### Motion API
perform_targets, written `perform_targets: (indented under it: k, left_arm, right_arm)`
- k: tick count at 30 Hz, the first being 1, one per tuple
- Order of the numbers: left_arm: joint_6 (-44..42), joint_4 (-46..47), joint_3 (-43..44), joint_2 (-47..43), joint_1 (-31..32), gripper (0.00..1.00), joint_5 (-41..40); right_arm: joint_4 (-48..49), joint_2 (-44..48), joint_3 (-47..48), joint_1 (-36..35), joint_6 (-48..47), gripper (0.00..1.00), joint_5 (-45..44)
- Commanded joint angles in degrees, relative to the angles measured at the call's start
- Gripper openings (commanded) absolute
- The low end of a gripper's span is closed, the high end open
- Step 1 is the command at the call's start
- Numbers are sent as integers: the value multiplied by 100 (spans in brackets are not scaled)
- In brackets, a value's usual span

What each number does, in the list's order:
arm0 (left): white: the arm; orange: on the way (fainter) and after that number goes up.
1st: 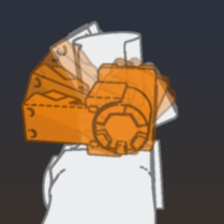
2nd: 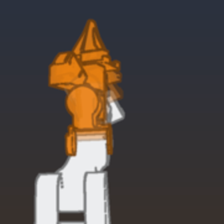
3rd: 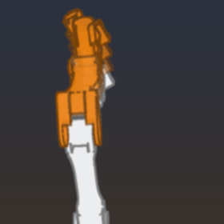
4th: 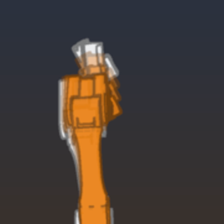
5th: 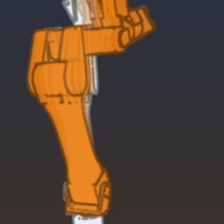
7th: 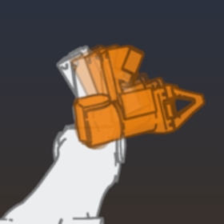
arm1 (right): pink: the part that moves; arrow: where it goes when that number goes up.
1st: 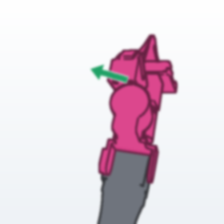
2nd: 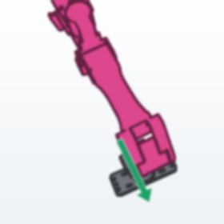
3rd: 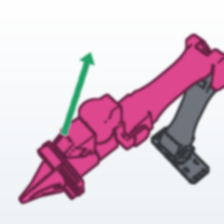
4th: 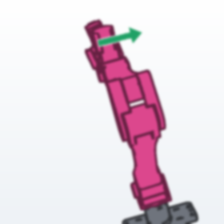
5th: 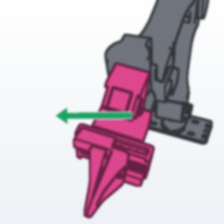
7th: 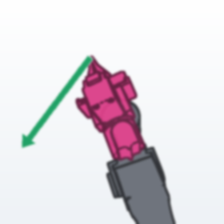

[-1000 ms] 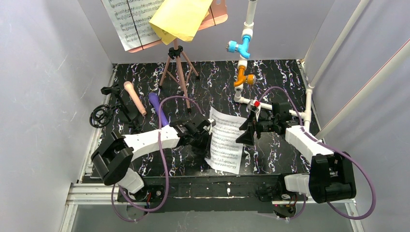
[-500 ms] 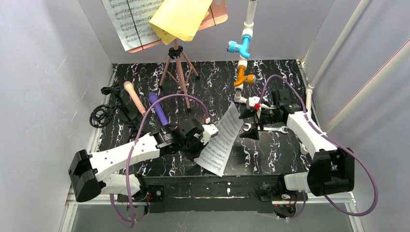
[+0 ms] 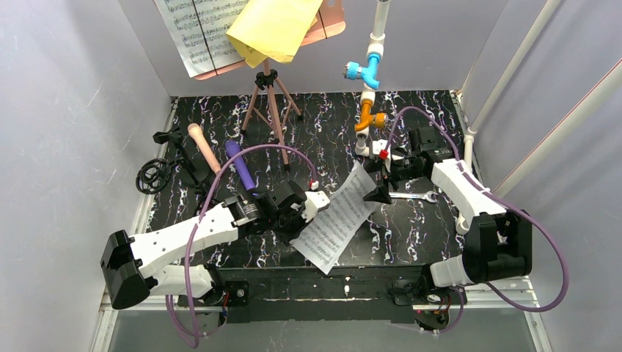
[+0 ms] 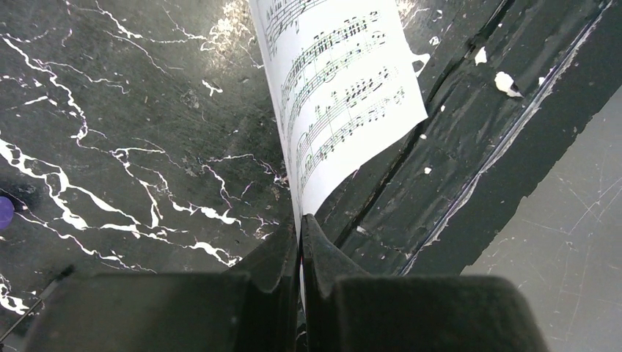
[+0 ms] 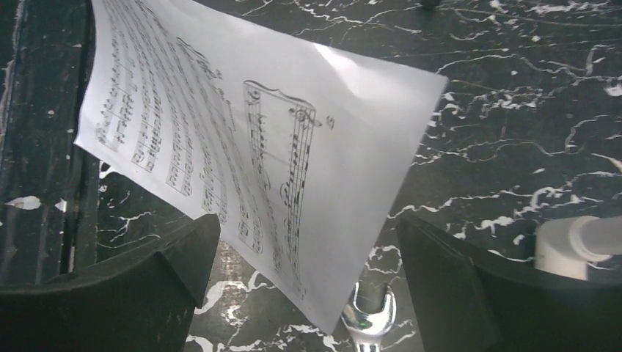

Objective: Pack up the instrument practice props
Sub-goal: Place the sheet music at the corner of the board.

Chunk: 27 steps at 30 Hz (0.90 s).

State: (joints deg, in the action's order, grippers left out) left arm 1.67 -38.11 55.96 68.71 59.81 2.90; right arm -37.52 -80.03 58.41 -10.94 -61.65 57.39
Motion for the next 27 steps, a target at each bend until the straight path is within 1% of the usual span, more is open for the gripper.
perform_targets:
  k: [1, 2, 3, 5, 7, 9, 11, 14, 15, 16, 19, 20, 22, 24, 25, 27]
  left_arm:
    - [-88, 80, -62, -254, 31, 0, -17]
    - [-84, 106, -76, -275, 31, 0, -38]
    - [-77, 135, -86, -290, 37, 0, -58]
    - [-60, 200, -117, -313, 31, 0, -126]
    - [-10, 267, -173, -343, 31, 0, -204]
    - [63, 309, -229, -349, 32, 0, -303]
    - [127, 322, -271, -332, 31, 0, -457]
    - [226, 334, -332, -326, 31, 0, -543]
    - [249, 351, -360, -329, 31, 0, -566]
    - [273, 379, -389, -335, 32, 0, -566]
    - [374, 535, -466, -339, 22, 1, -627]
    - [419, 571, -478, -329, 22, 10, -669]
    - [485, 601, -460, -321, 22, 26, -793]
    - [552, 601, -426, -336, 22, 43, -943]
    - [609, 574, -394, -365, 22, 54, -1084]
    - [653, 456, -349, -486, 20, 72, -1422]
  right_arm:
    - [-147, -157, -56, -316, 184, 100, 98]
    - [-161, -206, -78, -400, 217, 100, 28]
    - [-153, -239, -84, -463, 272, 98, -33]
    - [-145, -265, -22, -488, 430, 89, -150]
    - [-204, -286, 125, -488, 563, 76, -307]
    - [-300, -279, 251, -475, 659, 59, -426]
    - [-351, -218, 280, -423, 726, 48, -452]
    - [-124, -39, 165, -245, 1093, 45, -437]
    - [-25, 26, 101, -175, 1179, 42, -399]
    - [79, 88, 32, -127, 1272, 33, -338]
    - [224, 206, -80, -93, 1469, 4, -247]
    - [201, 219, -65, -93, 1481, 1, -239]
    - [97, 224, 22, -84, 1468, 1, -264]
    - [-36, 200, 153, -84, 1489, 1, -498]
    - [-112, 168, 268, -83, 1560, 1, -749]
    - [-421, 38, 581, -75, 1576, 1, -1450]
